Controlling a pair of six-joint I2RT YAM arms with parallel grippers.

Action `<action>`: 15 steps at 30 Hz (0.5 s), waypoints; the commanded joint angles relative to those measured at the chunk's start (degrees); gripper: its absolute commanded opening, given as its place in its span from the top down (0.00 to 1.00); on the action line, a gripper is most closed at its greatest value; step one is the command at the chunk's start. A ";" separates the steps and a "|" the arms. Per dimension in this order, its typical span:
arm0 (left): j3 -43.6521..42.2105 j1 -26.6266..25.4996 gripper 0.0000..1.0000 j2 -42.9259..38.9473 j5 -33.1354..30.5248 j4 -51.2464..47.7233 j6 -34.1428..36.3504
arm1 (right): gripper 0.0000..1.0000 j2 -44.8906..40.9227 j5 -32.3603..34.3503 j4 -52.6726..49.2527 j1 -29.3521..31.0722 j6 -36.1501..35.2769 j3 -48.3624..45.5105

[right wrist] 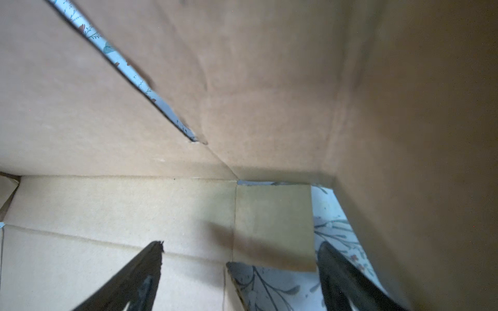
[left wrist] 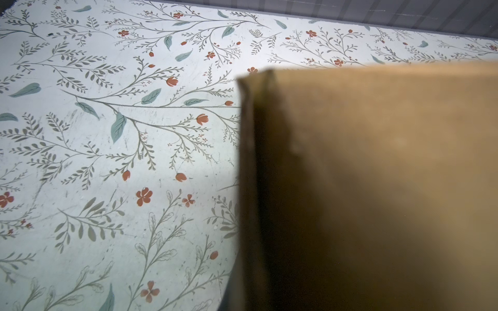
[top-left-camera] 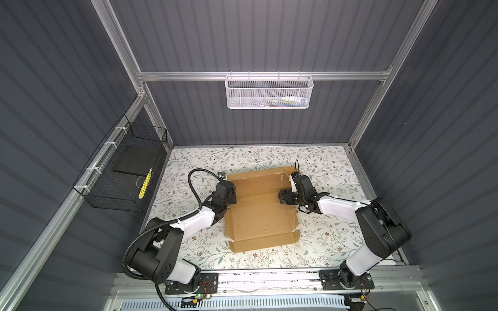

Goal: Fold the paper box

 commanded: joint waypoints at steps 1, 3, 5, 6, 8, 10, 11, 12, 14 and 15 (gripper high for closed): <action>1.77 0.41 1.00 -1.27 0.82 0.61 -0.21 | 0.10 1.34 0.31 0.92 -0.28 -1.14 0.50; 1.75 0.41 1.00 -1.24 0.82 0.61 -0.29 | 0.10 1.52 0.57 0.80 -0.31 -1.49 0.59; 1.76 0.41 1.00 -1.17 0.82 0.61 -0.28 | 0.10 1.58 0.66 0.75 -0.34 -1.88 0.68; 1.80 0.41 1.00 -1.10 0.86 0.61 -0.31 | 0.10 1.54 0.41 0.76 -0.29 -1.97 0.61; 1.92 0.34 1.00 -0.92 0.98 0.70 -0.28 | 0.10 1.41 -0.20 1.01 -0.33 -2.09 0.59; 2.06 0.41 1.00 -0.67 1.21 0.87 -0.37 | 0.10 1.32 -1.22 1.59 -0.32 -2.06 0.54; 2.05 0.41 1.00 -0.60 1.26 0.88 -0.52 | 0.10 1.20 -1.94 2.06 -0.34 -2.13 0.43; 2.09 0.38 1.00 -0.56 1.33 0.96 -0.54 | 0.10 0.87 -2.83 2.86 -0.31 -2.08 0.20; 2.00 0.41 1.00 -0.35 1.43 1.05 -0.58 | 0.11 0.12 -4.59 4.33 -0.18 -2.06 -0.32; 1.99 0.41 1.00 -0.34 1.42 1.04 -0.63 | 0.11 -0.34 -5.31 4.90 -0.23 -1.97 -0.46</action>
